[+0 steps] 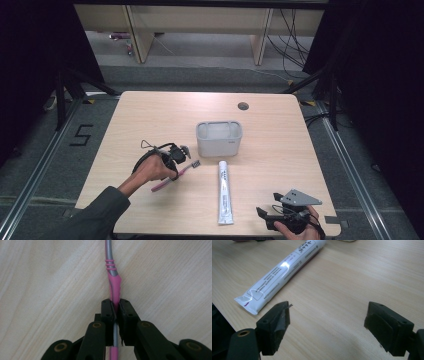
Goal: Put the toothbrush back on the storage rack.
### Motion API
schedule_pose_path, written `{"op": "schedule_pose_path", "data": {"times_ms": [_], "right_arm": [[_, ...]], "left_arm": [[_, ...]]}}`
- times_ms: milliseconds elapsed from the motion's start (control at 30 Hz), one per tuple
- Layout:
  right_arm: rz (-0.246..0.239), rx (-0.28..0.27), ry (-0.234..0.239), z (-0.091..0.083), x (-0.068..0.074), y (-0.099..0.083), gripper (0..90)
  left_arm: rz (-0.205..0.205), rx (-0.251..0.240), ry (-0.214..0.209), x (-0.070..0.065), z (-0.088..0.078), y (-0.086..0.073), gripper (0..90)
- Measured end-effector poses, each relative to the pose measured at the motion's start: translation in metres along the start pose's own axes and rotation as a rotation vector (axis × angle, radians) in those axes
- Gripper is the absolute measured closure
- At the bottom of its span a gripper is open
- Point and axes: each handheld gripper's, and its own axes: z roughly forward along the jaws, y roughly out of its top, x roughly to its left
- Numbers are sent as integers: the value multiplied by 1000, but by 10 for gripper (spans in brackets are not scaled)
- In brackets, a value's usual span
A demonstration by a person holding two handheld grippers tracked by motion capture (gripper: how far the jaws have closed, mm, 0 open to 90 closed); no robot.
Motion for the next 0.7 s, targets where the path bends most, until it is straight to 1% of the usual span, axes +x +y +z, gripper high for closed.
{"op": "schedule_pose_path", "data": {"times_ms": [33, 100, 133, 167, 200, 233, 267, 333, 367, 400, 433, 467, 533, 567, 600, 633, 667, 700], "right_arm": [[1, 1, 0, 0, 0, 0, 203], [0, 1, 1, 0, 0, 0, 203], [-15, -6, -5, 0, -1, 0, 203], [-16, -8, -7, 0, -1, 0, 203], [-17, -8, -6, 0, -1, 0, 203], [-2, -3, -2, 0, 0, 0, 203], [2, 0, 0, 0, 0, 0, 203], [-14, -8, -5, 0, -1, 0, 203], [-15, -9, -6, 0, -1, 0, 203], [-4, -4, -3, 0, 0, 0, 203], [-12, -7, -4, 0, -1, 0, 203], [-5, -5, -2, 0, 0, 0, 203], [-7, -7, -7, 0, 0, 0, 203], [0, -3, -1, 0, 0, 0, 203], [-9, -6, -2, 0, -1, 0, 203], [4, -2, 1, 0, 0, 0, 203], [-7, -4, 0, 0, -1, 0, 203], [-7, -4, 0, 0, -1, 0, 203]], "left_arm": [[13, 4, 9, 0, 0, 1, 826], [17, 14, 14, -2, 0, 2, 826], [20, 19, 15, -2, 0, 3, 825], [22, 25, 16, -2, 0, 3, 825], [22, 26, 15, -2, 0, 4, 824], [17, 26, 14, -2, 0, 4, 824], [18, 28, 12, -2, 0, 4, 824], [17, 31, 12, -2, 0, 4, 824], [24, 37, 14, -1, 0, 5, 826], [25, 38, 14, -1, 0, 5, 827], [21, 39, 10, -1, 0, 5, 828], [17, 40, 6, -1, 0, 6, 829], [19, 40, 3, 0, 0, 5, 830], [18, 34, 2, 0, 0, 5, 831], [18, 34, 2, 0, 0, 5, 831], [21, 26, -4, 1, 0, 4, 832], [22, 24, -9, 2, 0, 4, 832], [22, 24, -9, 2, 0, 4, 832]]}}
